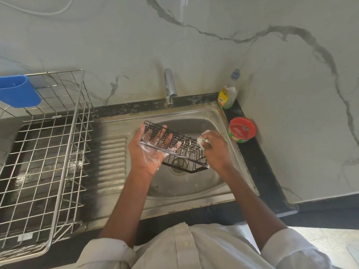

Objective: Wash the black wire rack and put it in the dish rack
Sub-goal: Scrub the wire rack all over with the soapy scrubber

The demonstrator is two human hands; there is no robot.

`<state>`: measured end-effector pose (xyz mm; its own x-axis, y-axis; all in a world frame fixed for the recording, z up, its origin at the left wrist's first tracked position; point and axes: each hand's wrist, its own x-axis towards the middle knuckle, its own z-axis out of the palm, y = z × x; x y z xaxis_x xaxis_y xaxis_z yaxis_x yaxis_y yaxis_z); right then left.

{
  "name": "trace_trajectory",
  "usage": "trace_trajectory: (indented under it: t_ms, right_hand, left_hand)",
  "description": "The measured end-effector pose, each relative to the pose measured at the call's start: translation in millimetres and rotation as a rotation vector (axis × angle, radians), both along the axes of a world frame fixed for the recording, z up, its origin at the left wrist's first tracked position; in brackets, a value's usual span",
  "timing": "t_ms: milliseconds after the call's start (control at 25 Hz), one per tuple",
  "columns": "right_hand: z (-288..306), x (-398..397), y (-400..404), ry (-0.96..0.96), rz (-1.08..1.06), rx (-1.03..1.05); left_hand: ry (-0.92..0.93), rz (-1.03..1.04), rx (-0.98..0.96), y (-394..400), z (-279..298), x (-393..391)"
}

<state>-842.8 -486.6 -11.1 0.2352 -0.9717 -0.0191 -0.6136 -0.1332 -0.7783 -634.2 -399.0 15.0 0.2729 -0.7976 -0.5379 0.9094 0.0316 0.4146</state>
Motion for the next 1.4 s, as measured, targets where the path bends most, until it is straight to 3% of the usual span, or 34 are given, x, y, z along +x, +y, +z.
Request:
trace_trajectory:
  t_ms: [160, 320, 400, 560, 720, 920, 1080, 1240, 1400]
  right_hand:
    - [-3.9, 7.9, 0.6, -0.171, 0.027, 0.302]
    - [-2.6, 28.9, 22.2, -0.370, -0.004, 0.420]
    - [3.6, 40.1, 27.1, -0.428, -0.048, 0.436]
    - [16.5, 47.0, 31.5, -0.197, -0.006, 0.271]
    - [40.4, 39.5, 37.7, 0.134, 0.016, -0.214]
    - [39.8, 52.2, 51.6, 0.198, 0.176, -0.430]
    - [41.0, 51.6, 54.7, 0.124, 0.128, -0.362]
    - [37.2, 60.8, 85.4, 0.142, 0.362, -0.440]
    - [51.0, 81.5, 59.1, -0.097, 0.170, -0.194]
  left_hand:
    - [-0.121, -0.011, -0.026, -2.4, 0.4, 3.8]
    - [-0.465, -0.093, 0.033, -3.9, -0.5, -15.8]
    - [-0.511, -0.140, 0.064, -1.9, -1.1, -30.3]
    - [-0.369, -0.146, 0.095, 3.4, -11.5, -38.0]
    - [-0.304, -0.117, 0.034, 3.6, -18.5, -32.3]
    - [-0.273, -0.140, -0.032, 4.0, -16.7, -28.1]
    - [-0.278, -0.176, 0.046, 1.7, -13.0, -26.8]
    - [-0.240, -0.185, 0.060, 2.4, -16.2, -31.3]
    - [-0.297, -0.204, 0.106, 5.4, -13.1, -36.6]
